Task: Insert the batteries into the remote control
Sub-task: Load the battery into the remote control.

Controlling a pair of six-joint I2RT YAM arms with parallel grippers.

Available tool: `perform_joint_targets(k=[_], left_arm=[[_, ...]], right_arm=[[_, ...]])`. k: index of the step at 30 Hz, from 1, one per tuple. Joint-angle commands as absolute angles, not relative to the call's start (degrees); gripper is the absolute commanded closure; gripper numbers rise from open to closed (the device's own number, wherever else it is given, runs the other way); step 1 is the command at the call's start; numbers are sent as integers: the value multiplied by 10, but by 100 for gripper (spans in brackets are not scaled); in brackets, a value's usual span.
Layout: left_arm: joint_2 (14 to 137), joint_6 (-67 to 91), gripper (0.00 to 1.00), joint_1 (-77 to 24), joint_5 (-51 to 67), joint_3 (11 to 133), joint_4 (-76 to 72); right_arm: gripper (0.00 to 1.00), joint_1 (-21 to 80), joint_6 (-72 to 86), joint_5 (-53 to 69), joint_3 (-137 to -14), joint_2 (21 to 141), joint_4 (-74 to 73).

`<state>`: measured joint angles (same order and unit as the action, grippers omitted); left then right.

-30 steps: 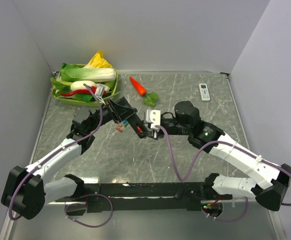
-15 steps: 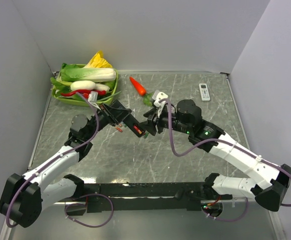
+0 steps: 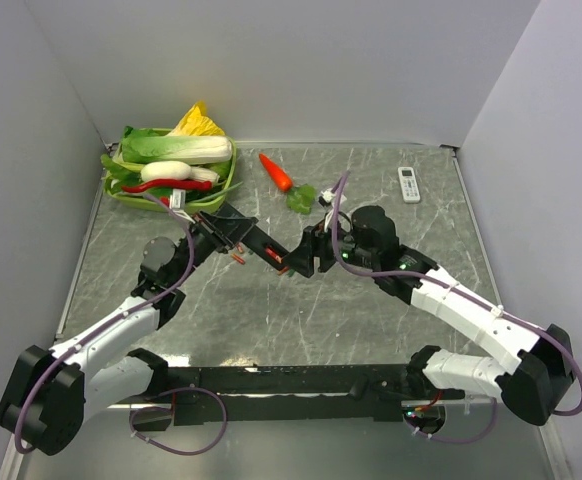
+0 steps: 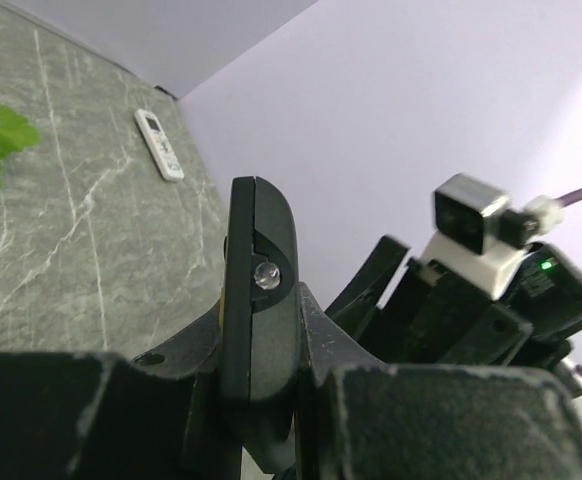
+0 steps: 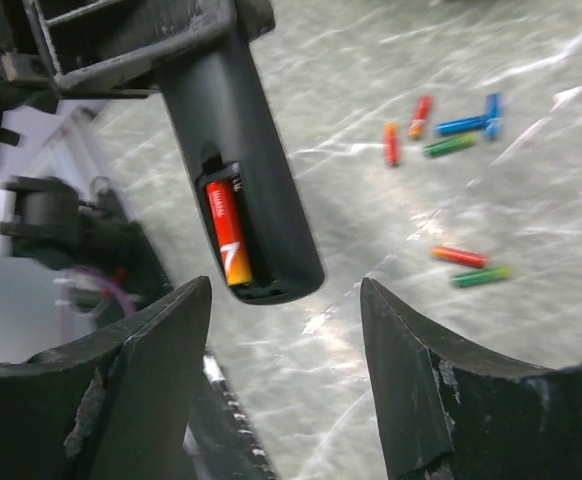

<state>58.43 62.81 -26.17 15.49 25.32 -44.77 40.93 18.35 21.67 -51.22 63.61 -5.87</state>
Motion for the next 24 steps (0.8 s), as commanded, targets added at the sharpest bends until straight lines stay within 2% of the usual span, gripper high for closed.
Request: perform_joint_targets(k=[1, 19, 22, 24], left_arm=[[577, 653, 98, -260, 142, 261, -509], [579, 677, 98, -260, 149, 266, -529], [581, 680, 98, -260, 151, 267, -531], [581, 681, 98, -260, 153, 267, -533]], right_arm=[[30, 393, 273, 278, -479, 635, 45], [36, 356, 383, 330, -409, 633, 192], [39, 354, 388, 335, -405, 635, 203], [45, 355, 393, 338, -405, 639, 209]])
